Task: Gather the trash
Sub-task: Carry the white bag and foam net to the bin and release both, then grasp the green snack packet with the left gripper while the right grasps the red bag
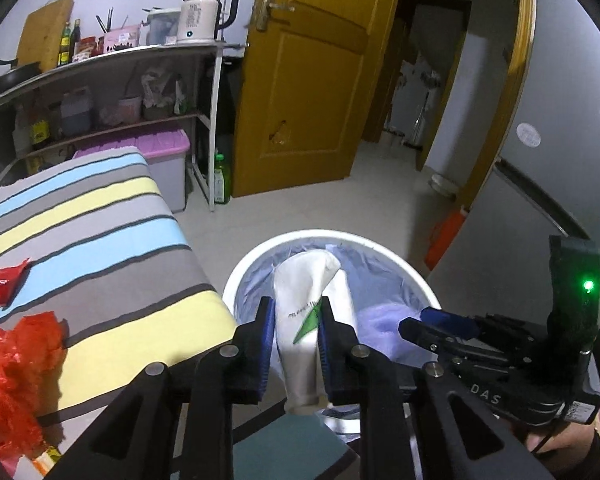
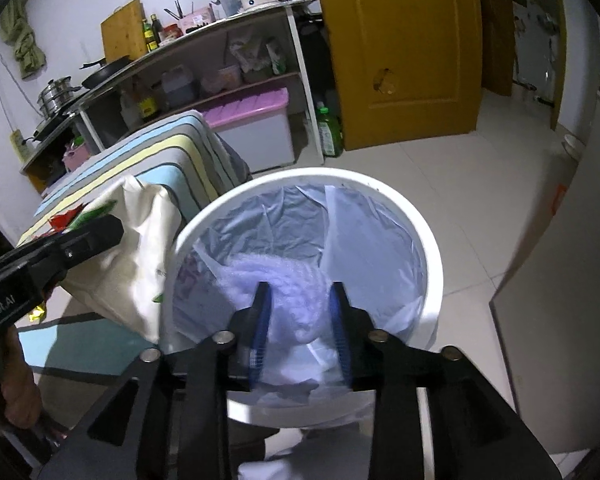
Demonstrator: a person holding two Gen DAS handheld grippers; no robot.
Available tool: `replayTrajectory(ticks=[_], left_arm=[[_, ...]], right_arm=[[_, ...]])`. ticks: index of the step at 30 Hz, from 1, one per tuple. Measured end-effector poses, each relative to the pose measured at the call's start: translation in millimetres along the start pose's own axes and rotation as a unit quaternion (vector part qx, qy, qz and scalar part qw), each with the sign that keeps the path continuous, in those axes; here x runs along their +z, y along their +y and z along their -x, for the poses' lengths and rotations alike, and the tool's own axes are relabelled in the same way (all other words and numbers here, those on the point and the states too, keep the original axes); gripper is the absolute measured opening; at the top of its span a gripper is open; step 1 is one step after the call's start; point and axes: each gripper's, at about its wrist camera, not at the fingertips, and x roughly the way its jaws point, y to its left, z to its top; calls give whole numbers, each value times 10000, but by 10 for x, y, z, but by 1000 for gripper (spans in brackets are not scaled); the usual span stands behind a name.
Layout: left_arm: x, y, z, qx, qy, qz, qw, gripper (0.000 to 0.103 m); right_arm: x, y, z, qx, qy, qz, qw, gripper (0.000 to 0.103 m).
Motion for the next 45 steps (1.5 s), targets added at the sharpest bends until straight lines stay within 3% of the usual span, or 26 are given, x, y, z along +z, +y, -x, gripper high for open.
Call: replayTrajectory(ticks=[3,12,21,32,45], left_arm=[[0,31,-52,-25,30,13,10000,28],[28,129,39,-35,-28,186,9998,29],[-119,208,583,357,-474,137,9981,29],[-290,479,1306,759,-933,319,9922,29],[-572,944,1879,1267,-1207,723,9819,29]], right_arm=[[5,-17,-9,32,-25,-25,10000,43],[0,25,100,91,-200,17,9998,43],[-17,270,347,389,-410,193,9982,43],[-73,893,498,903,-441,712,9924,43],[-124,1546,545,1270,-411,1227,9834,43]])
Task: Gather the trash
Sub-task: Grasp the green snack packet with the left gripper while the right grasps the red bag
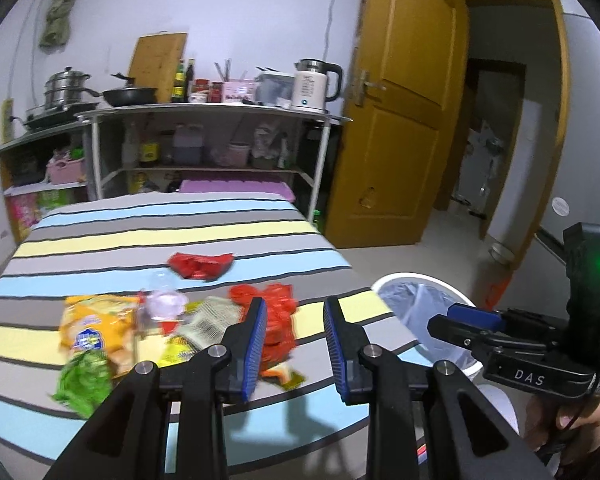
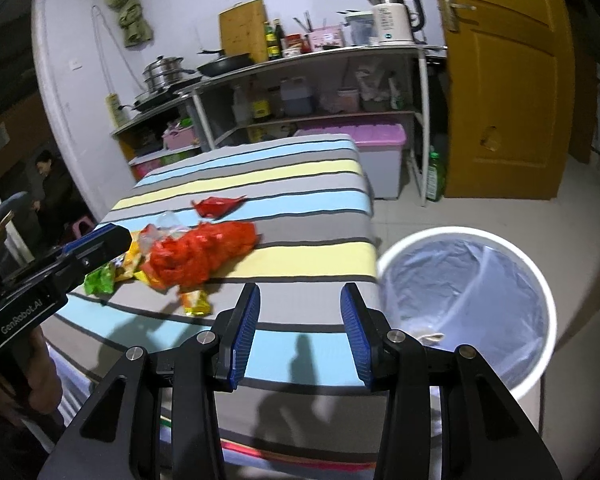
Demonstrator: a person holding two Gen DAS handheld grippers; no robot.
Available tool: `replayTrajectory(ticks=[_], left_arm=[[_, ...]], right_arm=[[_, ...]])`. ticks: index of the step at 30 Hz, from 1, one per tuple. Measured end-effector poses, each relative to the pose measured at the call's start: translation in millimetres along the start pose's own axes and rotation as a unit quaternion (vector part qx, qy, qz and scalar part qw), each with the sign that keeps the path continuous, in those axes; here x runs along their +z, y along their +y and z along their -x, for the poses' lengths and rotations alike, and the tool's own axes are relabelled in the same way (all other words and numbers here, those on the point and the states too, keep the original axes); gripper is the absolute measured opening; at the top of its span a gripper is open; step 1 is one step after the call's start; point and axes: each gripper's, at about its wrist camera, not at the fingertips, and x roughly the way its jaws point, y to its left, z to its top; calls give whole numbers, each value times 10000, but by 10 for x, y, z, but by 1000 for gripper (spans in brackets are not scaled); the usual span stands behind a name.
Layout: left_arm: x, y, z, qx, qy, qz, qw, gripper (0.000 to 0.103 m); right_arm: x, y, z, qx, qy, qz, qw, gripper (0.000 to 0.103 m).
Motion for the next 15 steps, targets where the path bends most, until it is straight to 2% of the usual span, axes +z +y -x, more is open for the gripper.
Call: replayTrajectory(ticks=[13,15], left_arm=[[-209,851,239,772,-18,631,9950,29],[-239,957,269,898,-34,674,9937,34]], right_arm=[[138,561,-379,340,249,397,9983,43],[154,609,-457,392,313,389,9980,43]])
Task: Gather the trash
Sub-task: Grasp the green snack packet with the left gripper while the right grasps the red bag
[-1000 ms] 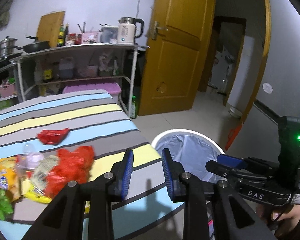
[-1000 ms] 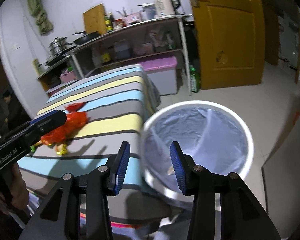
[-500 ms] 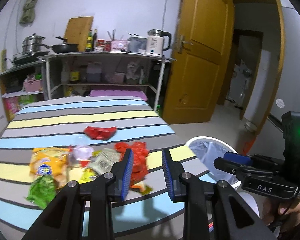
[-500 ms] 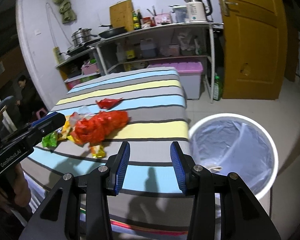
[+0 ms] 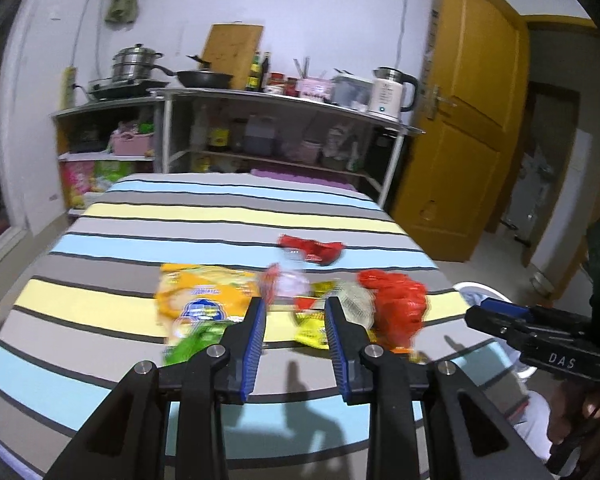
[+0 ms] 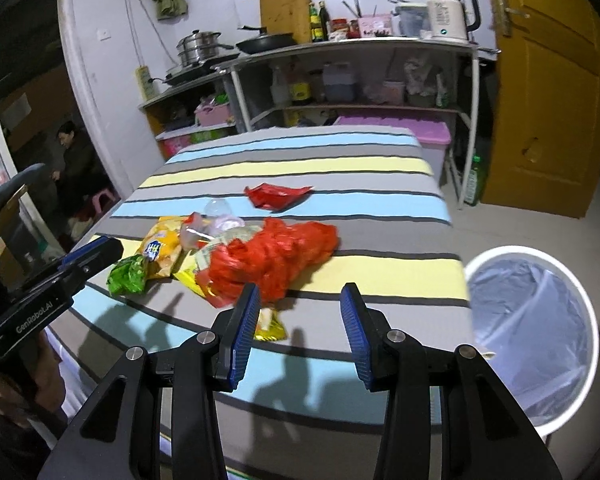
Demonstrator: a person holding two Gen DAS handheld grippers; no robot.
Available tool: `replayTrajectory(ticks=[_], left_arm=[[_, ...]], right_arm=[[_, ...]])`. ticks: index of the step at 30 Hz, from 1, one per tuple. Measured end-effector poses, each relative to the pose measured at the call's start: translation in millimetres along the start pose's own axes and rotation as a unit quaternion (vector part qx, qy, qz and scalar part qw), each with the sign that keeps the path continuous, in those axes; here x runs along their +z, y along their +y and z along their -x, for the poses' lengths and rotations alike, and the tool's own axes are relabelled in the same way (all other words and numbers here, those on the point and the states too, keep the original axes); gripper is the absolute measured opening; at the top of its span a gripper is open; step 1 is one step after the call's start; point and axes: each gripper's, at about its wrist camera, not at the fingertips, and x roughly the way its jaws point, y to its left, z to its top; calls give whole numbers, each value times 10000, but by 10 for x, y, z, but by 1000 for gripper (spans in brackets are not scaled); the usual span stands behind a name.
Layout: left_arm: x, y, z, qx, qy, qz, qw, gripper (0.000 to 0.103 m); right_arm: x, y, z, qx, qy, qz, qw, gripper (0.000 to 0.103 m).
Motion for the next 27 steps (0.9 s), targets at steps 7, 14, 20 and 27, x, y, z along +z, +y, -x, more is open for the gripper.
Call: replayTrajectory(ticks=[7,14,20,27], left_arm=[[-27,367,-54,395,32,169,9991,43],[-108,515,-242,519,267,163,9982,50],[-194,508,-440,412,555,65,9976,50],[-221,495,-514,424,685,53,9967,50]], right_arm=[[142,69,-178,179,-18,-203,9996,50],[248,121,-412,157,122,-296,9994,55],[189,113,-665,219,585,-325,9975,55],[137,43,-742,417,754,-571,9946,58]])
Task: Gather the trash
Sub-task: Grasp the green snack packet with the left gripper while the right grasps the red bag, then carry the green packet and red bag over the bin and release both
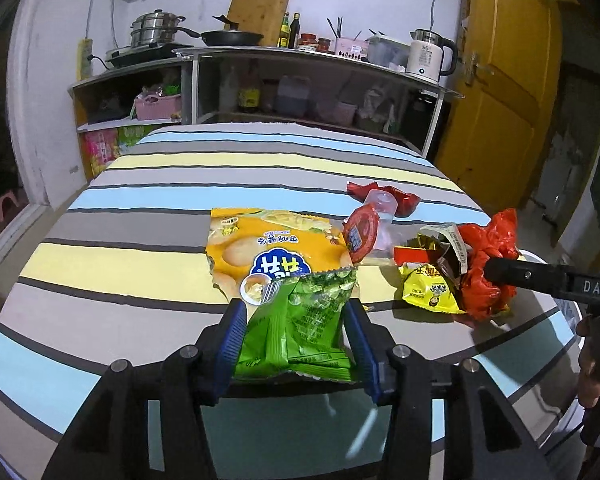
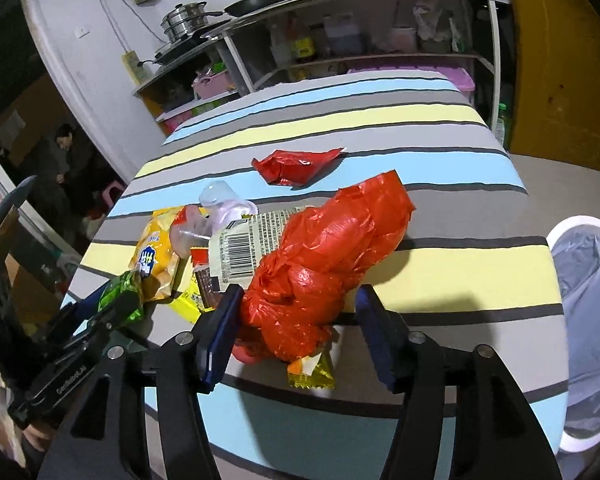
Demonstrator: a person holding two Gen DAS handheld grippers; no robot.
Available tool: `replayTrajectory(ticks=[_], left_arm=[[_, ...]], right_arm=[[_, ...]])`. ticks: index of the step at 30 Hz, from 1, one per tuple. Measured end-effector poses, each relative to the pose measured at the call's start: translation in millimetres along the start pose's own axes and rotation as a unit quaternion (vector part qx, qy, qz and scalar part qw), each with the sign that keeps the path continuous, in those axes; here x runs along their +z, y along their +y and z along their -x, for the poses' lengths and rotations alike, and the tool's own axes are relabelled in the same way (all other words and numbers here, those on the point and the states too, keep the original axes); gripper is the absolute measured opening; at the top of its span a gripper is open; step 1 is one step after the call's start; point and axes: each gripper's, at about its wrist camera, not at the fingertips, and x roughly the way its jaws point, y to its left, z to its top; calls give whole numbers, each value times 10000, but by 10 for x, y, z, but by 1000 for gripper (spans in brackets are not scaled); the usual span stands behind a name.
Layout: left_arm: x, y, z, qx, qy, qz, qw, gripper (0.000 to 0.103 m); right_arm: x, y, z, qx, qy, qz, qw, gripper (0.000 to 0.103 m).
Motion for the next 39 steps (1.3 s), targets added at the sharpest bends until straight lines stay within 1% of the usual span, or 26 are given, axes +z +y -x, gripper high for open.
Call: replayTrajectory(ticks=[1,3,5,6,8,10,13,14,25,29,33,39], left_arm=[[0,-1,-5,4,17,12,10000,50],[-13,-10,4,13,-3,22,10000,49],[-21,-13,11,-1,4,80,10000,46],[-21,-10,14,-34,-1,124,9999,42],[-26,-6,28,-62,-16,177,9998,41],[-27,-15,43,-51,-19,188,9998,26],[-16,-4,84,-120,-41,315,9994,21],[-10,-3,102,-137,-53,328,9994,17],[-12,-133,354,-177,-235,255,9992,14],[36,-229,449,-208,-320,180,9991,14],[96,-381,498,-316,-376,84,9988,14],[190,-750,504,-648,-430,-148,9969,14]], right_arm=[[0,-13,4,30,-1,-54,10000,58],[-8,-26,28,85,-54,-110,9999,51],[-17,-19,69,9,-125,-54,9999,50],[-21,-1,83,-33,-164,-9,9999,50],[-35,19,126,-94,-231,75,9997,49],[-47,15,156,-139,-259,100,9995,49],[-65,-1,257,-204,-356,142,9991,49],[-69,-9,285,-201,-384,144,9990,49],[-186,-123,589,-231,-620,63,9978,49],[-222,-164,688,-233,-678,42,9974,49],[-271,-221,802,-273,-790,29,9965,49],[-324,-405,1015,-400,-956,-88,9946,49]])
